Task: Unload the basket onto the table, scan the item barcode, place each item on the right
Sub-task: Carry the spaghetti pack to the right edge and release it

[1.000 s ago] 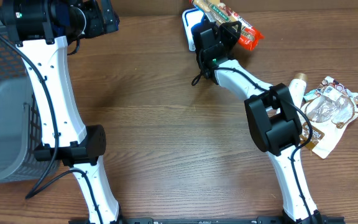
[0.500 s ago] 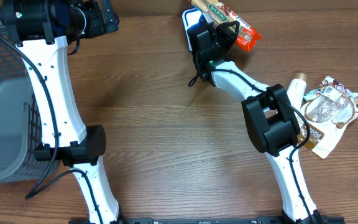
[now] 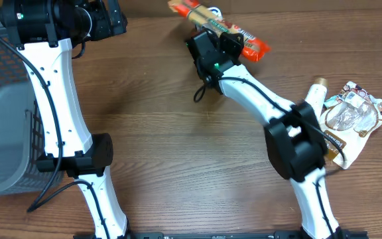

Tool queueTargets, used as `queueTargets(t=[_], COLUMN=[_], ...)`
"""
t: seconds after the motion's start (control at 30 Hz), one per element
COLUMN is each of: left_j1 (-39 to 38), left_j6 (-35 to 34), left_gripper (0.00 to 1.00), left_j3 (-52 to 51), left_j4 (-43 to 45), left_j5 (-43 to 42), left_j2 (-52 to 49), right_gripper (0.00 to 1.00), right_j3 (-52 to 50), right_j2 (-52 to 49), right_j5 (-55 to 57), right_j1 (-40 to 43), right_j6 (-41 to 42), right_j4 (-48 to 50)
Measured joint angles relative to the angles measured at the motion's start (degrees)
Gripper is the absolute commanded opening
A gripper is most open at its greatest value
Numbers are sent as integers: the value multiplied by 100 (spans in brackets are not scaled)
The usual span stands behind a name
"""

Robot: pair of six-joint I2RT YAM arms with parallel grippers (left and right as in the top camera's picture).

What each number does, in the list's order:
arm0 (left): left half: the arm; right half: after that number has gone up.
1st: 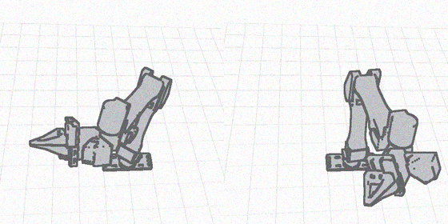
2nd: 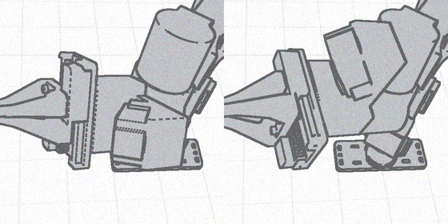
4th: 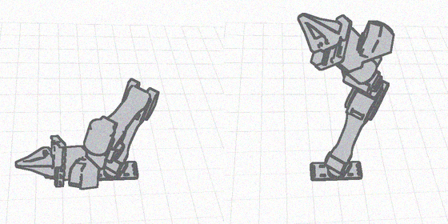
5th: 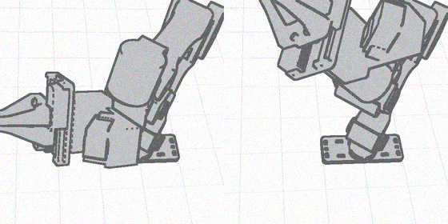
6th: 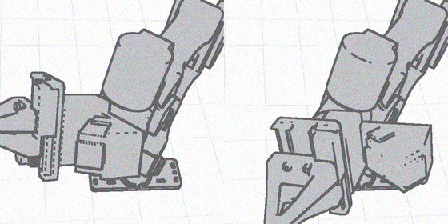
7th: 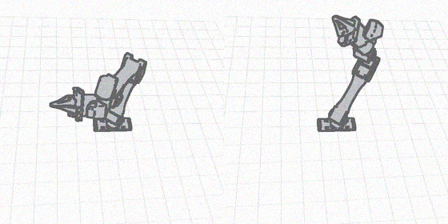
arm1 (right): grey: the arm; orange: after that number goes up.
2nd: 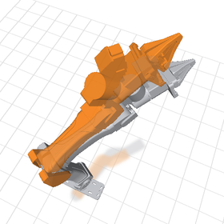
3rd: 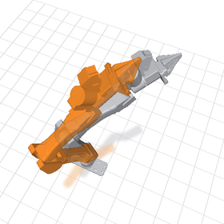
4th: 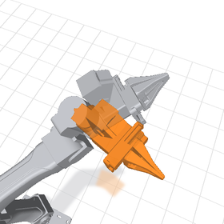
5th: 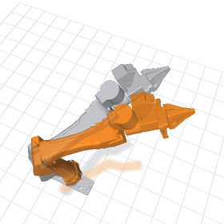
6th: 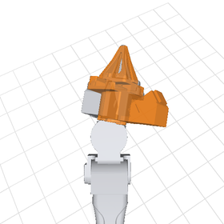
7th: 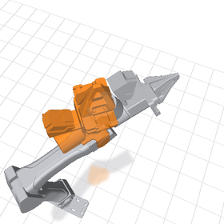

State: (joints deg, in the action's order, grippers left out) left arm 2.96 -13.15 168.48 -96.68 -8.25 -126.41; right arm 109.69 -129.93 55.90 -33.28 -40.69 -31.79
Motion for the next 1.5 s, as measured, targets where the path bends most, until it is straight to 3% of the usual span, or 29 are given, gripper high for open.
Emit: queueTargets(t=[0.2, 0.37, 0.53, 0.7, 0.9, 1.17, 1.2, 1.3, 1.43, 1.5], left_j1=[0, 0, 0, 0, 0, 0, 0, 0, 0, 0], left_j6=[0, 0, 0, 0, 0, 0, 0, 0, 0, 0], left_gripper=[100, 100, 100, 100, 100, 100, 99, 100, 100, 100], left_j3=[0, 0, 0, 0, 0, 0, 0, 0, 0, 0], left_j4=[-7, -4, -4, -4, -4, -9, -4, -4, -4, -4], left_j5=[-2, -2, -2, -2, -2, -2, -2, -2, -2, -2], left_j2=[0, 0, 0, 0, 0, 0, -2, 0, 0, 0], right_gripper=[4, 4, 4, 4, 4, 4, 7, 34, 41, 50], right_j3=[15, 22, 33, -66, -1368, -3722, -3919, -4415, -4590, -4588], right_j2=[1547, 2671, 3410, 3589, 3635, 3630, 3630, 3630, 3641, 3646], right_j5=[-1827, -3707, -5243, -6048, -6395, -7018, -7053, -7073, -7154, -7224], right_j1=[-149, 258, 1220, 2564, 3504, 4725, 4843, 5104, 5128, 5123], right_j6=[1906, 3292, 4205, 4697, 4819, 4863, 4861, 4865, 4756, 4712], right_j4=[-2072, -3042, -4129, -5106, -4568, -2828, -2693, -2400, -2350, -2371])
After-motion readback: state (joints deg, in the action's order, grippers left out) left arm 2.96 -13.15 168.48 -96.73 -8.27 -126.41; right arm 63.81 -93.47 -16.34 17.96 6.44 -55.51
